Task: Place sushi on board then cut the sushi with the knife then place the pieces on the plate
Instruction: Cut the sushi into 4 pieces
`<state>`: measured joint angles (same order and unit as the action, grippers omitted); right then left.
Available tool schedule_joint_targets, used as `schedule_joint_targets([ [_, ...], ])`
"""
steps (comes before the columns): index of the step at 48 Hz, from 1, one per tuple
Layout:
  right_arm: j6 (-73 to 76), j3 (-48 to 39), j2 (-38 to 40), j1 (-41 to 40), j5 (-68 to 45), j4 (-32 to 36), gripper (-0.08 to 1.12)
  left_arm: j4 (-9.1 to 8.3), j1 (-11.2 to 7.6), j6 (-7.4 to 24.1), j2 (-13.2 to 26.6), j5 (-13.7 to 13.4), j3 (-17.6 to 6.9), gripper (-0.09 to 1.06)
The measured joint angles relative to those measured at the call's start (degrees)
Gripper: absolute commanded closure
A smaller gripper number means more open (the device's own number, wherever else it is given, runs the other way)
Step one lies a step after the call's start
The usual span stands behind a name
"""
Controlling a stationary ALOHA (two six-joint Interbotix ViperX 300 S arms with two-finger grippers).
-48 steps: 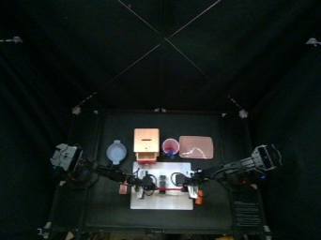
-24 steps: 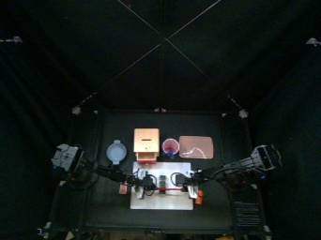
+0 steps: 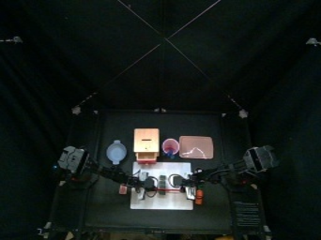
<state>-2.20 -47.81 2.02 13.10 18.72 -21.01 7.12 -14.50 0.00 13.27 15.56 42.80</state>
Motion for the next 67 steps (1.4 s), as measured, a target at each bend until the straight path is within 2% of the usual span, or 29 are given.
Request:
schedule_joint_targets([
  [11,-0.1,0.4,0.3,0.1,0.1,0.3,0.88,0.0,0.0,0.0,-0.9,-1.8,-0.3,0.64],
  [17,0.0,0.9,3.0,0.1,2.3,0.8,0.88,-0.53,0.18,0.0,-4.6,-3.3,-0.2,0.64],
  [22,0.0,1.5,6.0,0.1,5.0,1.1,0.88,-1.76,0.35,0.0,-8.2,-4.0,0.1,0.62],
  [28,0.0,1.8,9.1,0.1,7.6,1.2,0.88,-3.43,1.58,0.0,-11.9,-4.1,0.3,0.6],
  [33,0.2,1.8,11.4,0.0,9.8,1.2,0.88,-4.13,3.43,0.1,-13.2,-3.7,0.2,0.55],
  [38,0.3,1.8,12.9,-0.1,12.2,1.1,0.88,-4.31,4.22,0.0,-13.3,-1.6,0.1,0.4],
  [41,0.6,0.8,13.3,0.1,14.5,0.7,0.88,-4.31,4.39,0.0,-13.4,-0.4,1.1,0.3],
  [48,2.6,0.6,13.4,1.1,16.5,0.9,0.88,-3.16,5.19,0.1,-13.0,4.6,1.3,0.11],
  [56,7.7,0.5,14.3,1.1,19.5,0.8,0.88,-2.11,5.27,0.3,-13.3,8.1,1.5,0.08],
  [67,18.9,-1.9,20.2,1.8,21.9,-3.3,0.88,-2.11,5.36,0.4,-14.2,12.3,2.5,0.08],
])
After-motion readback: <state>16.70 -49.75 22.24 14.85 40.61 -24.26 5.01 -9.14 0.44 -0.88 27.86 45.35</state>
